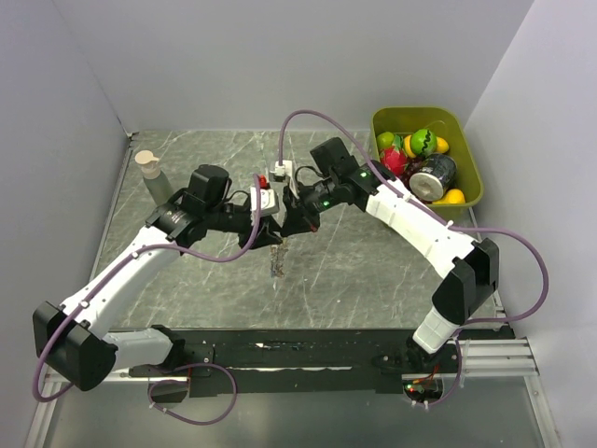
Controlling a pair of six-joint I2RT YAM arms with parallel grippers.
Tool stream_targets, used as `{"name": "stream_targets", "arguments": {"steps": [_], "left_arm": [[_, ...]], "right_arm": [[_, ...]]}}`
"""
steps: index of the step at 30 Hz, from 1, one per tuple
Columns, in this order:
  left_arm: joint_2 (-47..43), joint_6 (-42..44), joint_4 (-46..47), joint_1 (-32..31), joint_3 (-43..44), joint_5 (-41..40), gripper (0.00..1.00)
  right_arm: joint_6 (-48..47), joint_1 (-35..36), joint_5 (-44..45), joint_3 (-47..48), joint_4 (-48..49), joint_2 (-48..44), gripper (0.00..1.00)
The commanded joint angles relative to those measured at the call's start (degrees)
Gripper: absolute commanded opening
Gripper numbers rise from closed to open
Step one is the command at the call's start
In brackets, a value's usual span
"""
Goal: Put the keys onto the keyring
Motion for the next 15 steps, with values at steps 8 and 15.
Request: {"name": "stream_targets", "arguments": {"steps": [8, 15], "left_arm": [[-5.4, -0.3, 3.8, -0.2, -1.5, -6.1, 0.66], [-4.9, -1.1, 3.8, -0.2, -2.3, -2.5, 0.46]], "right_arm": [[0.0, 0.2, -1.1, 0.1, 2.6, -4.4, 0.0], [0.0, 0.3, -1.2, 0.3, 3.0, -4.6, 0.0]]}}
